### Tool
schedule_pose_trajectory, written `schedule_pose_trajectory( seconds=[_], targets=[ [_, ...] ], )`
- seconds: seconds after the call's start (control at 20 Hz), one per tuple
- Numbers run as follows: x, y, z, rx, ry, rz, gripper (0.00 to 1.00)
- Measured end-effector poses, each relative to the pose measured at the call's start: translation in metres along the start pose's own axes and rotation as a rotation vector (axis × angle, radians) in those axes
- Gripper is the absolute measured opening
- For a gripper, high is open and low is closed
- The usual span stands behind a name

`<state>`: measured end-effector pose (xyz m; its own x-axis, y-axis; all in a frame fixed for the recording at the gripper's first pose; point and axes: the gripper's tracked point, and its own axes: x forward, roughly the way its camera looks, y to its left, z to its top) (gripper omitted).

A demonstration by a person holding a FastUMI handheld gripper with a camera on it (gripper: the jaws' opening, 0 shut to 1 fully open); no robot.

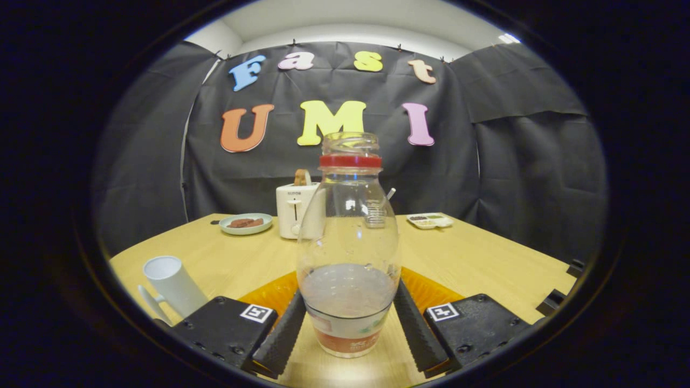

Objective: Take the bottle from table, then pour the juice into the cup, finally place the bottle on the coaster

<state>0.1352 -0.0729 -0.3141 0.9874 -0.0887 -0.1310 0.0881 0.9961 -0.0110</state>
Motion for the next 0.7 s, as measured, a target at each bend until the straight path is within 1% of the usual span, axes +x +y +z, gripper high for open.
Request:
schedule_pose_trajectory(
  seconds=[0.15, 0.4, 0.55, 0.7],
  targets=[
    [-0.001, -0.002, 0.001, -0.004, -0.02, 0.014, 0.83],
    [-0.006, -0.011, 0.015, 0.034, -0.034, 0.021, 0.83],
    [-0.013, -0.017, 0.029, -0.002, -0.055, 0.018, 0.83],
    [-0.029, -0.022, 0.051, -0.064, -0.105, -0.018, 0.82]
  ],
)
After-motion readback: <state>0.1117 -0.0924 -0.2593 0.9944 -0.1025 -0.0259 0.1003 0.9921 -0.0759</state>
